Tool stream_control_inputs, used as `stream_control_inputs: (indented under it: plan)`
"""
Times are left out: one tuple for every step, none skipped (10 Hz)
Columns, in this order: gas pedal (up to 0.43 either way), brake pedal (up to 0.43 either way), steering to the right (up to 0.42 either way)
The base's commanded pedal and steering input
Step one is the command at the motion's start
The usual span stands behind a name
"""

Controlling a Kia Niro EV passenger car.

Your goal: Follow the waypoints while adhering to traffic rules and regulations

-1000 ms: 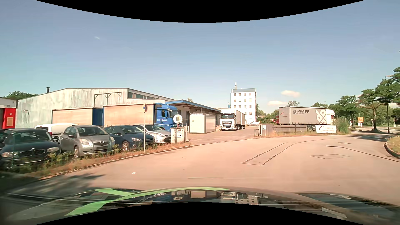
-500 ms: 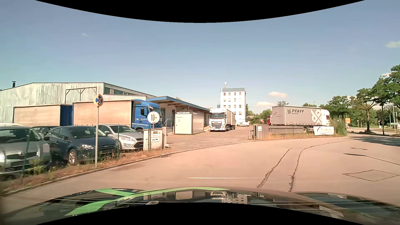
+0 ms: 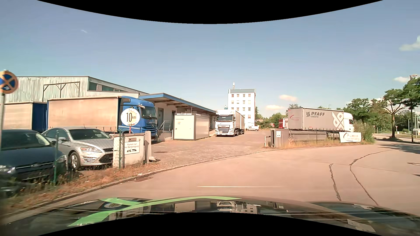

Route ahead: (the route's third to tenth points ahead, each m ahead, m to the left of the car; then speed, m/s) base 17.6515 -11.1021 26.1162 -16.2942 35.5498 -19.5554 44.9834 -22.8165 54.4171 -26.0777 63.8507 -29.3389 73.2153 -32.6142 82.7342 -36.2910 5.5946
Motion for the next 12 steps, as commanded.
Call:
stream_control_inputs:
  plan:
    - [0.0, 0.061, 0.006]
    - [0.0, 0.085, 0.006]
    - [0.0, 0.122, 0.006]
    - [0.0, 0.14, 0.006]
    - [0.0, 0.152, 0.006]
    - [0.0, 0.146, 0.006]
    - [0.0, 0.14, 0.007]
    - [0.0, 0.134, 0.007]
    - [0.0, 0.128, 0.009]
    - [0.0, 0.128, 0.014]
    - [0.0, 0.122, 0.016]
    - [0.0, 0.116, 0.016]
